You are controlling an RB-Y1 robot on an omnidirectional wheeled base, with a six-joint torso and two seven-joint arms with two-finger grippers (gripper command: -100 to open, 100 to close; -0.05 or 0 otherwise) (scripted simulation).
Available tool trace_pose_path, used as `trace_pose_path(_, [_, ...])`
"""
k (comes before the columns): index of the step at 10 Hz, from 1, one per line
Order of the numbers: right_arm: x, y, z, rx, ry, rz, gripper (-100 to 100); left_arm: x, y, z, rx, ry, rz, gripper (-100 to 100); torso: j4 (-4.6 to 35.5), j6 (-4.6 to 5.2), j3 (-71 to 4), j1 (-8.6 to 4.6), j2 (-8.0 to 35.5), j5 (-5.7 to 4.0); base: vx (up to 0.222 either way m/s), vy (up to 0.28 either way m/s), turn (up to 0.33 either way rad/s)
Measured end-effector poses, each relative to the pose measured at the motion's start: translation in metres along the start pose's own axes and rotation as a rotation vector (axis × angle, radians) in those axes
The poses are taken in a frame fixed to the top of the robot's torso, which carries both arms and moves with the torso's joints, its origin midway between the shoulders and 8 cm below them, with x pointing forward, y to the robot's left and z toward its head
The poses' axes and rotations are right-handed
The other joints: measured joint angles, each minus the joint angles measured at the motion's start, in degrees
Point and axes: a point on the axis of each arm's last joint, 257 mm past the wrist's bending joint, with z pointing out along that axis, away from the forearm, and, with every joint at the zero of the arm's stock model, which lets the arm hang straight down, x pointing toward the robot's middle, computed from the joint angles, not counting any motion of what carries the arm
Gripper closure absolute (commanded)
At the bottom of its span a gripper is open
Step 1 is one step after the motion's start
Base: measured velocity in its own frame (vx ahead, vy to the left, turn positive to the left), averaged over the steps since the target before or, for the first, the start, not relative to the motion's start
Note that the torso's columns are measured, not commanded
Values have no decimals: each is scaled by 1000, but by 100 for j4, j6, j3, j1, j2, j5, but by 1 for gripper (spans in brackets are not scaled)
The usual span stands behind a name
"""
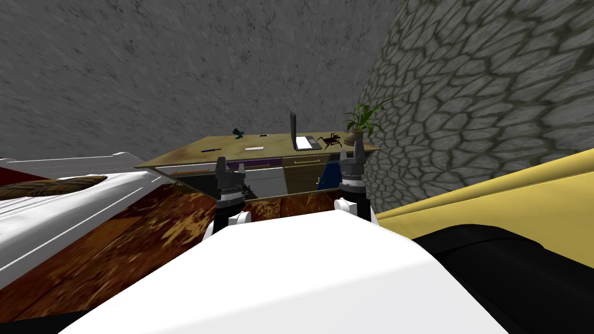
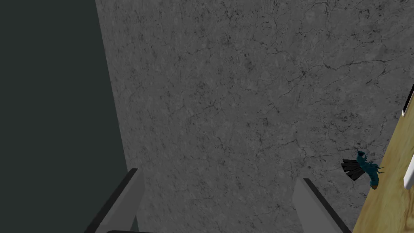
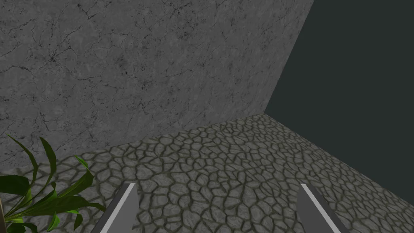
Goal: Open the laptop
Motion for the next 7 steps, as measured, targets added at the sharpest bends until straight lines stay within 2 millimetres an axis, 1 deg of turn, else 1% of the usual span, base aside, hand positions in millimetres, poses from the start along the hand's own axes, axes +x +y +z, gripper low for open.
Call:
trace_pose_path(1, [0,0,0,0,0,0,0,0,0,0,0,0,0,0,235,0,-467,0,232,0,0,0,0])
trace_pose_path(2, [0,0,0,0,0,0,0,0,0,0,0,0,0,0,600,0,-1200,0,597,0,0,0,0])
trace_pose_path(7, [0,0,0,0,0,0,0,0,0,0,0,0,0,0,2691,0,-5381,0,2693,0,0,0,0])
